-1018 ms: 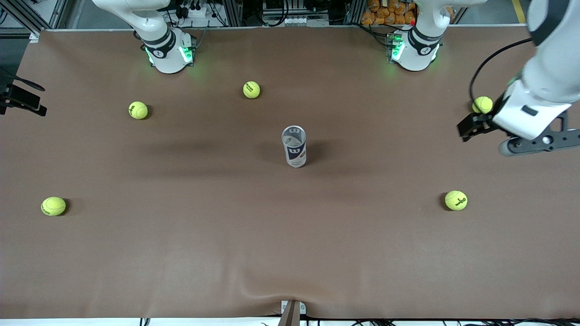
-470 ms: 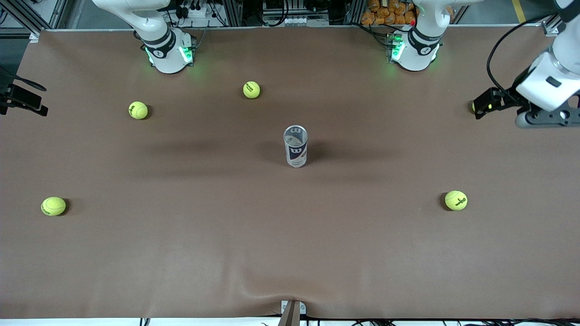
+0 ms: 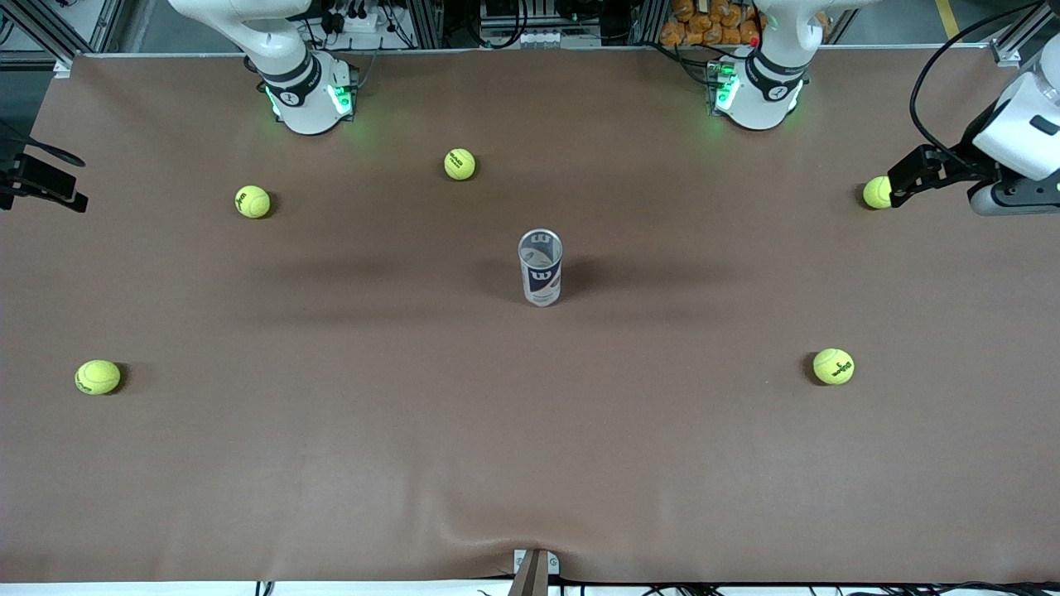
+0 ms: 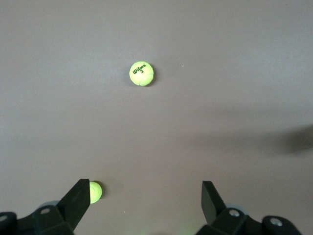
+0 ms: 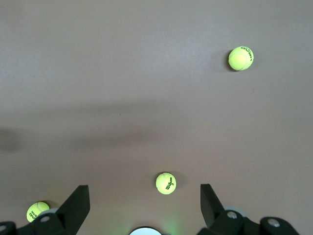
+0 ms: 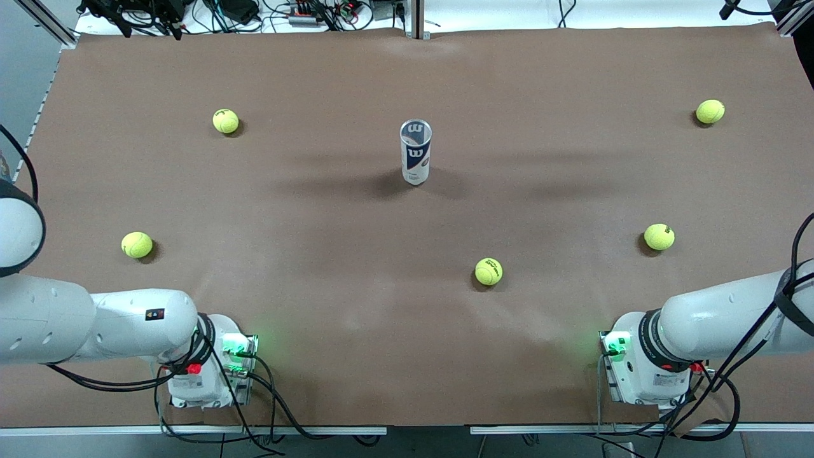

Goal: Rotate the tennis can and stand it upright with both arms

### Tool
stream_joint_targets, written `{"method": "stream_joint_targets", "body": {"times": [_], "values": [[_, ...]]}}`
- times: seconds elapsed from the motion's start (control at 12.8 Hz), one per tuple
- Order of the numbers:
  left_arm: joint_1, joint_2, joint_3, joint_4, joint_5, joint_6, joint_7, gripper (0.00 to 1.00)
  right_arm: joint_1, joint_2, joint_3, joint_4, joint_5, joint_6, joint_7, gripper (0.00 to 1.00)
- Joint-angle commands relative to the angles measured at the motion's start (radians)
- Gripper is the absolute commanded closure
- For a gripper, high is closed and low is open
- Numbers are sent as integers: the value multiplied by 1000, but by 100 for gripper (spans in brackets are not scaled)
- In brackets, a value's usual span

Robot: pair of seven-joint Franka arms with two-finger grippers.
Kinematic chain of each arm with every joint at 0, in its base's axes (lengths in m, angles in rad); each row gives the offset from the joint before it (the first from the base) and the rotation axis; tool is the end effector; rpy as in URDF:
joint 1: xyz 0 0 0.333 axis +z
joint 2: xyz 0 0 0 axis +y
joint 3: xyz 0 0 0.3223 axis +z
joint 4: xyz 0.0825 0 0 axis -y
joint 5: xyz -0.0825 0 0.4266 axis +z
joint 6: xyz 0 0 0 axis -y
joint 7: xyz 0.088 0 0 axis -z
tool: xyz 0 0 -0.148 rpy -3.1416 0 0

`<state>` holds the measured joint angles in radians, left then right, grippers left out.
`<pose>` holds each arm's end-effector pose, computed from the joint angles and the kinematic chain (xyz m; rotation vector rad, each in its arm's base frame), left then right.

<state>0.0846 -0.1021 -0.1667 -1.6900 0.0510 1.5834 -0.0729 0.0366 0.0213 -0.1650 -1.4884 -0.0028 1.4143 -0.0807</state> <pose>0.5633 -0.0427 0.5883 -3.0734 0.0140 0.0010 0.5788 -0.0742 0.6063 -3.1335 0.0754 0.1494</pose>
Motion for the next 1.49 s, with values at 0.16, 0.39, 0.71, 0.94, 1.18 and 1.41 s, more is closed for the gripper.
{"method": "stream_joint_targets", "body": {"times": [0.16, 0.39, 0.71, 0.94, 1.18, 1.41], "values": [[10, 30, -5, 68, -17, -40, 15, 0, 5, -20, 2, -16, -19, 0, -4, 0], [17, 71, -7, 121, -17, -69, 15, 0, 5, -20, 2, -16, -19, 0, -4, 0], [17, 100, -7, 145, -17, -69, 15, 0, 5, -20, 2, -16, -19, 0, -4, 0], [15, 110, -7, 168, -19, -69, 15, 0, 5, -20, 2, -16, -19, 0, -4, 0], [10, 122, -8, 170, -43, -71, 12, 0, 5, -20, 2, -16, -19, 2, -4, 0], [17, 120, -7, 171, -45, -75, 12, 0, 11, -18, 2, -16, -19, 0, -4, 0]]}}
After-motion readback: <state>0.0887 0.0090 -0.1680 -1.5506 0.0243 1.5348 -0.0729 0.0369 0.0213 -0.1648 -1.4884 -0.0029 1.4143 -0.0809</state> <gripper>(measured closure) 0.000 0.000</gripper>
